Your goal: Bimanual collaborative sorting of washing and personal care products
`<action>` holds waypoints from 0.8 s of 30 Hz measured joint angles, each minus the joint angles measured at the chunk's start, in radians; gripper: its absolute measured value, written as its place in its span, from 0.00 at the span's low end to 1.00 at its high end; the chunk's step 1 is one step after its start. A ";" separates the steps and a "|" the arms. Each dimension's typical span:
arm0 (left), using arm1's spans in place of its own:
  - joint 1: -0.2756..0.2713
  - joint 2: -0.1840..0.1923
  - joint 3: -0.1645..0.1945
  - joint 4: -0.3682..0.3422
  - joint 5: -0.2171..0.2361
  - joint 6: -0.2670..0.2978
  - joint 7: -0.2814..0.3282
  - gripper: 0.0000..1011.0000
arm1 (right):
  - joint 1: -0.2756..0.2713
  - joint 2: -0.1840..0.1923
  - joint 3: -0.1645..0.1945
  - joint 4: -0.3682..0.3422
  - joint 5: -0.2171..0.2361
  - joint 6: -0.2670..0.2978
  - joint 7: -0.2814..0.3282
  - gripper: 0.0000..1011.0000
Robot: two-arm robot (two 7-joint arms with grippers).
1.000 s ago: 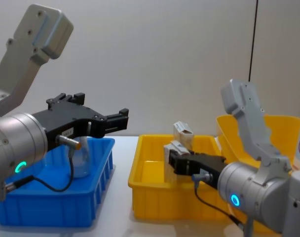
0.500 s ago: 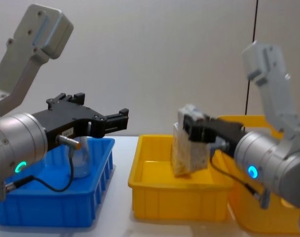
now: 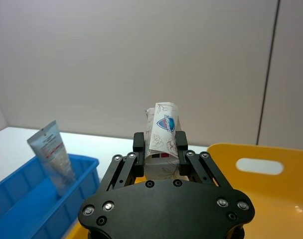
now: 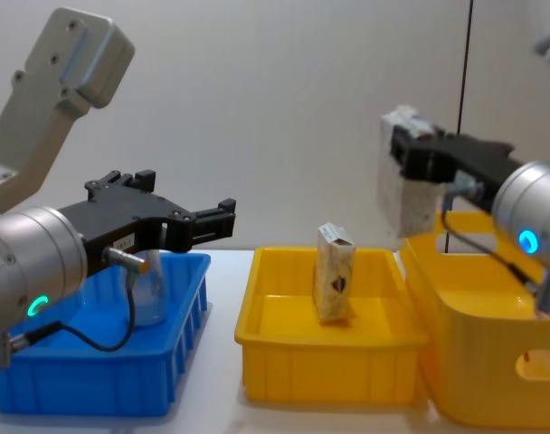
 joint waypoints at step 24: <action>0.000 0.000 0.000 0.000 0.000 0.000 0.000 0.99 | -0.062 0.030 0.084 -0.149 -0.023 0.164 -0.045 0.32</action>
